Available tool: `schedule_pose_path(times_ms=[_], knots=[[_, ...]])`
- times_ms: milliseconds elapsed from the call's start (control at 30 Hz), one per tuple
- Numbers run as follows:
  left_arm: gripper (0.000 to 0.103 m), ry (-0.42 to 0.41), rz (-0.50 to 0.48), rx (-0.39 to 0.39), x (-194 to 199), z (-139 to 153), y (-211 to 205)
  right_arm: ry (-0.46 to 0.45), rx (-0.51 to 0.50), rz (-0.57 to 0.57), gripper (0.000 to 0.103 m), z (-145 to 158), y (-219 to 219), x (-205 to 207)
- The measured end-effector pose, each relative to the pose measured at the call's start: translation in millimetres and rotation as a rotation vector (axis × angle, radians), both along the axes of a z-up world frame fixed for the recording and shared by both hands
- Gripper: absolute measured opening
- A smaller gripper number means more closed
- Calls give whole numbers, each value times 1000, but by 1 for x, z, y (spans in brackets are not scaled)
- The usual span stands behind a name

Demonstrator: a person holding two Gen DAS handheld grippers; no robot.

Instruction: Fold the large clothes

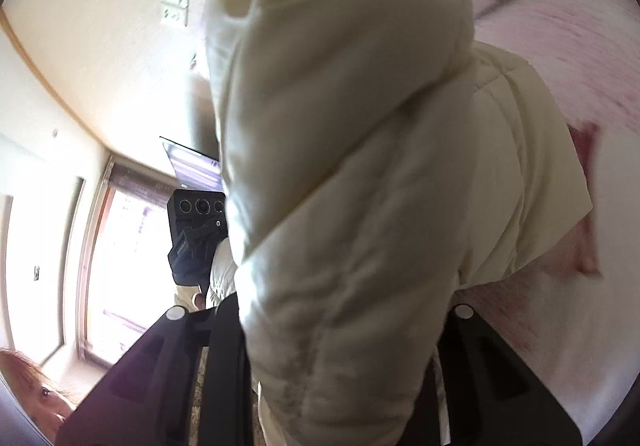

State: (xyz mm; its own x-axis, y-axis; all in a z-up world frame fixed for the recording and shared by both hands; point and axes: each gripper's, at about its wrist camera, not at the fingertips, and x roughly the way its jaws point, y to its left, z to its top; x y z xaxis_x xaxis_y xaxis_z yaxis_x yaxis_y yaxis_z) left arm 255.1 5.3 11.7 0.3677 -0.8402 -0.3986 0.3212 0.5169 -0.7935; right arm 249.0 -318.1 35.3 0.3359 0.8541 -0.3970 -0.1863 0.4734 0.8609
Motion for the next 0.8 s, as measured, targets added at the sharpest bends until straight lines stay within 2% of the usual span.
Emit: schedule_pose_path(times_ms=[133, 333, 467, 533, 633, 700, 800], knots=[[48, -21, 66, 16, 1, 6, 36, -17, -5, 38, 24, 4, 27, 20], [48, -8, 127, 48, 11, -3, 74, -3, -13, 60, 24, -5, 52, 43], [49, 38, 154, 94, 22, -21, 89, 41, -31, 55, 27, -15, 42, 30], [51, 70, 161, 103, 25, -33, 94, 77, -25, 44, 31, -21, 41, 21], [59, 90, 166, 120, 27, -44, 101, 141, -10, 11, 43, -33, 31, 19], [65, 100, 172, 143, 28, -47, 102, 176, -20, -17, 60, -37, 22, 18], [71, 116, 173, 157, 31, -44, 100, 207, -75, -77, 71, -38, 9, 8]])
